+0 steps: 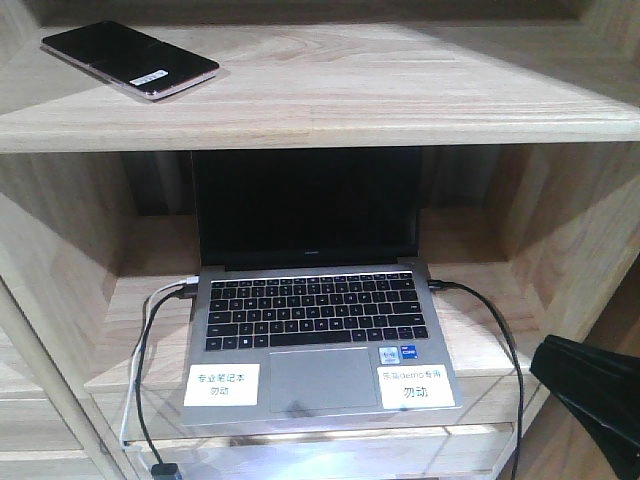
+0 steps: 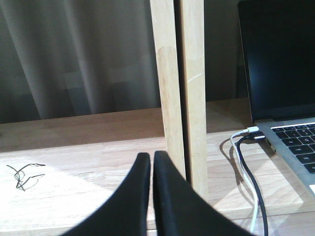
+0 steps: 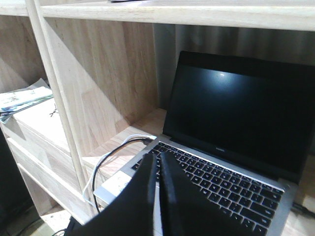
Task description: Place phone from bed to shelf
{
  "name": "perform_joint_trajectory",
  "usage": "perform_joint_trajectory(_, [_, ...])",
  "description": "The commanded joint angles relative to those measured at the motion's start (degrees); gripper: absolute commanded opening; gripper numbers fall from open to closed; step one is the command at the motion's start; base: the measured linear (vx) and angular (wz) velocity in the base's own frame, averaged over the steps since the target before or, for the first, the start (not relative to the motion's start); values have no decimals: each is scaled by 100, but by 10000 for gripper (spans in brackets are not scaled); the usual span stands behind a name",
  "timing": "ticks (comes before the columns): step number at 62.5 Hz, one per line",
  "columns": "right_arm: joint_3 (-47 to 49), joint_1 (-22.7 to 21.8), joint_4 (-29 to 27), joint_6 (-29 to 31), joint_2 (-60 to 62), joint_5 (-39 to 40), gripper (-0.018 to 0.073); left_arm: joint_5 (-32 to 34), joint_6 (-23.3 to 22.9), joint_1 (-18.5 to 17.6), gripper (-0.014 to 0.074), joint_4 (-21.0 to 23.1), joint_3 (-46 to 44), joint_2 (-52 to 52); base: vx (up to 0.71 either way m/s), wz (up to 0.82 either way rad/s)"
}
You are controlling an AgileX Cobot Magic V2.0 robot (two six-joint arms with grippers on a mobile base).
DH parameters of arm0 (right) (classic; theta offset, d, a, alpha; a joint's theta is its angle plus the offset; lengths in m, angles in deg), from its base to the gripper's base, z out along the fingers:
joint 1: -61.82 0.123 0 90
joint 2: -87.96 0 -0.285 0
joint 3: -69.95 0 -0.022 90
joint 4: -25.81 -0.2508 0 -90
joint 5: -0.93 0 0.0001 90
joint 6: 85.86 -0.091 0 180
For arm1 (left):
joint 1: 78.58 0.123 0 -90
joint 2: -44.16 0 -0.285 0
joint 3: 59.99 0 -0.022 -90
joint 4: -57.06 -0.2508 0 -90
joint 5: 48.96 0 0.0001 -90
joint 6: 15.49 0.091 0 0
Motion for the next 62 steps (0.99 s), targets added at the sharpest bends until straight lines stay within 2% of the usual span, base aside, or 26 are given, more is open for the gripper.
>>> perform_joint_trajectory(1, [162, -21, 715, -733, -33, 378, -6, 415, -33, -20, 1, 52, -122, -77, 0, 0])
perform_joint_trajectory(12, [162, -21, 2332, -2446, -33, 378, -6, 415, -33, -20, 1, 52, -122, -77, 0, 0])
perform_joint_trajectory(17, [162, -21, 2725, -2924, -33, 389, -6, 415, -33, -20, 1, 52, -122, -77, 0, 0])
perform_joint_trajectory(36, [162, -146, 2874, -2714, 3, 413, -6, 415, -33, -20, 1, 52, -122, -77, 0, 0])
perform_joint_trajectory(45, [-218, -706, 2968, -2706, 316, 789, -6, 415, -33, -20, 1, 52, -122, -77, 0, 0])
perform_joint_trajectory(51, [-715, -1229, 2968, -2881, 724, 1134, -6, 415, -33, -20, 1, 52, -122, -77, 0, 0])
perform_joint_trajectory(62, [-1436, -2091, 2992, -2881, 1482, 1181, -6, 415, -33, -20, 1, 52, -122, -77, 0, 0])
